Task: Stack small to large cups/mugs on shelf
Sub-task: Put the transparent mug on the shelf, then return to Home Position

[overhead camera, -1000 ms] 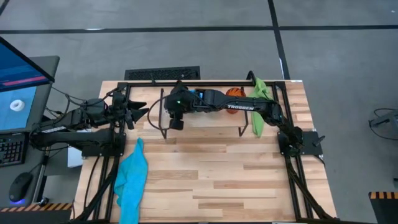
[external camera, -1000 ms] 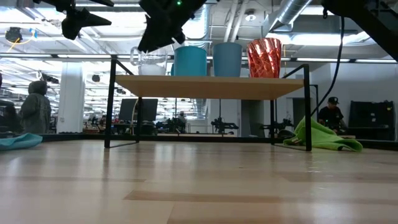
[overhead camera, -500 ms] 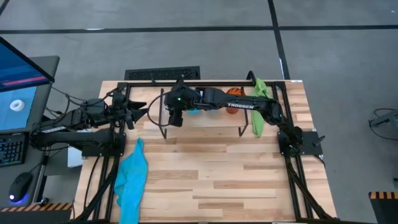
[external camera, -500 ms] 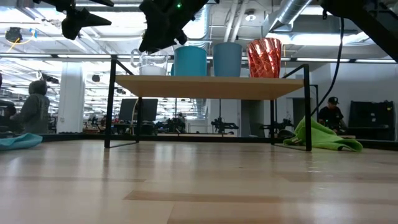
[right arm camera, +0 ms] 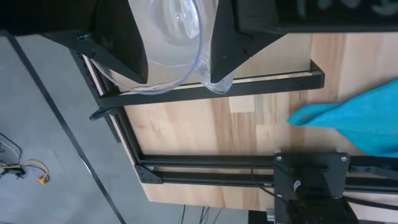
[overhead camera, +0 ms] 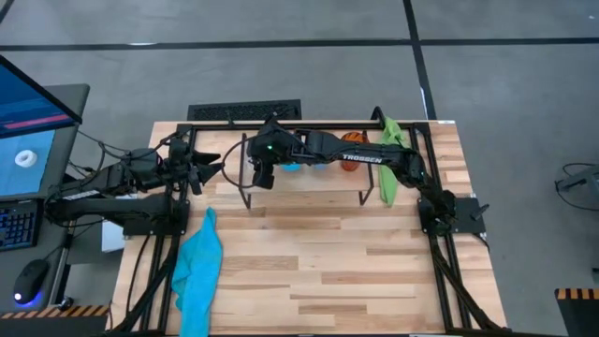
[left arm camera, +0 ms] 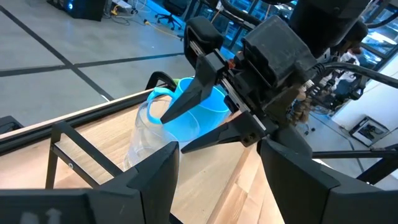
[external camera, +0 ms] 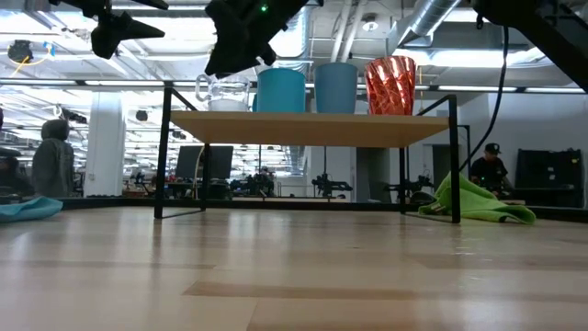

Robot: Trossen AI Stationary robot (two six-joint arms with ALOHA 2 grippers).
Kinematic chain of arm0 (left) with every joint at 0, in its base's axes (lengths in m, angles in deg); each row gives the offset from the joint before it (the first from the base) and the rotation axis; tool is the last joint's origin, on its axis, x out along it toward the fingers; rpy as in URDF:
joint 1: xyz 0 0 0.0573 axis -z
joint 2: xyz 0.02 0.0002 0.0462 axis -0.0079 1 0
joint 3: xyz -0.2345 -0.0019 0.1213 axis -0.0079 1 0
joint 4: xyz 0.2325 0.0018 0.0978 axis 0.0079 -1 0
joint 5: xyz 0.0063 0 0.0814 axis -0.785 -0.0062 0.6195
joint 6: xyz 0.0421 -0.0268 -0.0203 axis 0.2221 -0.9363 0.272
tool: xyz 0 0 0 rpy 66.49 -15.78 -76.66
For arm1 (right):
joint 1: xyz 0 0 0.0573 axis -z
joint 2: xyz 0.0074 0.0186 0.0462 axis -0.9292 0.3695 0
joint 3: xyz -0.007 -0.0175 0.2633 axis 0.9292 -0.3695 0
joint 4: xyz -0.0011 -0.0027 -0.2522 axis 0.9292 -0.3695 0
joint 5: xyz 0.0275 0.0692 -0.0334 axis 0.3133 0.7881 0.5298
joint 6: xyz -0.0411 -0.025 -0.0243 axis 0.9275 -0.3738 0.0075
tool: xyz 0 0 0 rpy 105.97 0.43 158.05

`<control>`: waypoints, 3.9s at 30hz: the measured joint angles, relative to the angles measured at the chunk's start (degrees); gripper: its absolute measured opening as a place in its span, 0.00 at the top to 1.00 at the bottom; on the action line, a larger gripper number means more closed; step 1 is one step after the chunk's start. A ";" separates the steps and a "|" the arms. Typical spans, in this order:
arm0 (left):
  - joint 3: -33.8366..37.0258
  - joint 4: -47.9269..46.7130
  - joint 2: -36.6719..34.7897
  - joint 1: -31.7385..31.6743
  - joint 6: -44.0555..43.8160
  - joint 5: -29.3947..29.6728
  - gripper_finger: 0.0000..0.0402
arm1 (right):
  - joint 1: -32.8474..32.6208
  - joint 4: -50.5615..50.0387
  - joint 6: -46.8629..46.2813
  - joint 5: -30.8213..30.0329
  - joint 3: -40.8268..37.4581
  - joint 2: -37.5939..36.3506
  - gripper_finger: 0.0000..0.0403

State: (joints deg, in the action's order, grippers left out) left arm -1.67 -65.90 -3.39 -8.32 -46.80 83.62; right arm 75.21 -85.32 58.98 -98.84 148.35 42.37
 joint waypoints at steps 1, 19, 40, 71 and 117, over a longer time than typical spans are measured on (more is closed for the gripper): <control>0.00 0.00 0.00 0.02 0.00 0.00 0.45 | 0.00 0.00 0.00 0.00 0.00 0.00 0.51; 0.00 0.00 -0.02 0.00 0.61 0.02 0.45 | -0.11 -2.67 0.00 0.18 4.91 -0.09 0.45; -1.55 9.06 0.00 0.00 -1.06 0.32 0.45 | -0.39 -8.98 -0.04 1.77 5.07 -24.29 0.45; -9.75 1.71 -0.02 0.02 7.49 -2.80 0.52 | -0.13 -37.35 -8.33 1.75 -3.31 -67.20 0.45; 28.68 24.44 -23.76 0.11 2.11 -7.87 0.52 | -0.11 24.97 -23.00 6.52 -102.90 -128.01 0.45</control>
State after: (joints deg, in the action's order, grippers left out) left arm 27.01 -41.47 -27.15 -8.21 -44.69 75.75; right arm 75.10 -60.35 35.98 -92.31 45.45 -85.64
